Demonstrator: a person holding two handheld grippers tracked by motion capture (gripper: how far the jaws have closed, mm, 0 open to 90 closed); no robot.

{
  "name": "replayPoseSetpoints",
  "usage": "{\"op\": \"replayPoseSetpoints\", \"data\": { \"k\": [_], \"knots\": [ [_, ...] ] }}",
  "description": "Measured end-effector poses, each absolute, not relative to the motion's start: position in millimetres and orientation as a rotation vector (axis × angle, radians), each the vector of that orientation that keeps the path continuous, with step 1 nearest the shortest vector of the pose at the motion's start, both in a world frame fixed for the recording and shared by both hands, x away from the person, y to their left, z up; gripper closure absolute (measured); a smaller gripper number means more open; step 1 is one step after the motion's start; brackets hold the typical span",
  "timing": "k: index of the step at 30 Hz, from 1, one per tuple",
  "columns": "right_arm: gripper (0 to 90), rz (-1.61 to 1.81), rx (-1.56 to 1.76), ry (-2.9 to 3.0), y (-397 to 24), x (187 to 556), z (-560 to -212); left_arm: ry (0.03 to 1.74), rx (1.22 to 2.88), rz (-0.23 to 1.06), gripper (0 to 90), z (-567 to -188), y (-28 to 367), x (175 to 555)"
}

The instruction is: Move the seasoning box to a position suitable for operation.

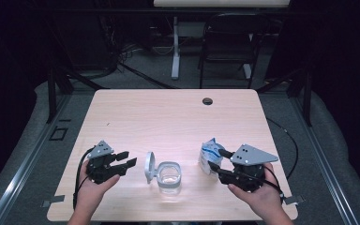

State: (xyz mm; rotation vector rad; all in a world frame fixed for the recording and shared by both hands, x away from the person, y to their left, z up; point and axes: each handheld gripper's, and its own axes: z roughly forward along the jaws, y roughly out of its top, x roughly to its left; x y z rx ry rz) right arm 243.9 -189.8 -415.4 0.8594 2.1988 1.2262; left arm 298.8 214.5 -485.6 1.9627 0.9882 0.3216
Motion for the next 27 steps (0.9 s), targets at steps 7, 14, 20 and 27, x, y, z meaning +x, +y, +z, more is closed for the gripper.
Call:
{"op": "replayPoseSetpoints", "data": {
  "k": [7, 14, 20, 27],
  "knots": [
    [46.1, 1.205, 0.897, 2.169, -197.0, 246.8, -417.9, 0.986, 1.969, 0.319, 54.8, -485.9, 215.1, 299.3],
    [42.5, 1.191, 0.937, 2.140, -202.7, 251.0, -422.0, 0.993, 1.966, 0.320, 54.8, -486.3, 215.6, 299.4],
    [40.3, 1.185, 0.987, 2.117, -208.2, 256.2, -427.7, 0.991, 1.963, 0.323, 54.7, -487.0, 216.2, 299.9],
    [38.2, 1.178, 1.029, 2.085, -211.3, 264.0, -440.5, 0.999, 1.963, 0.321, 54.8, -487.6, 216.8, 300.1]
  ]
}}
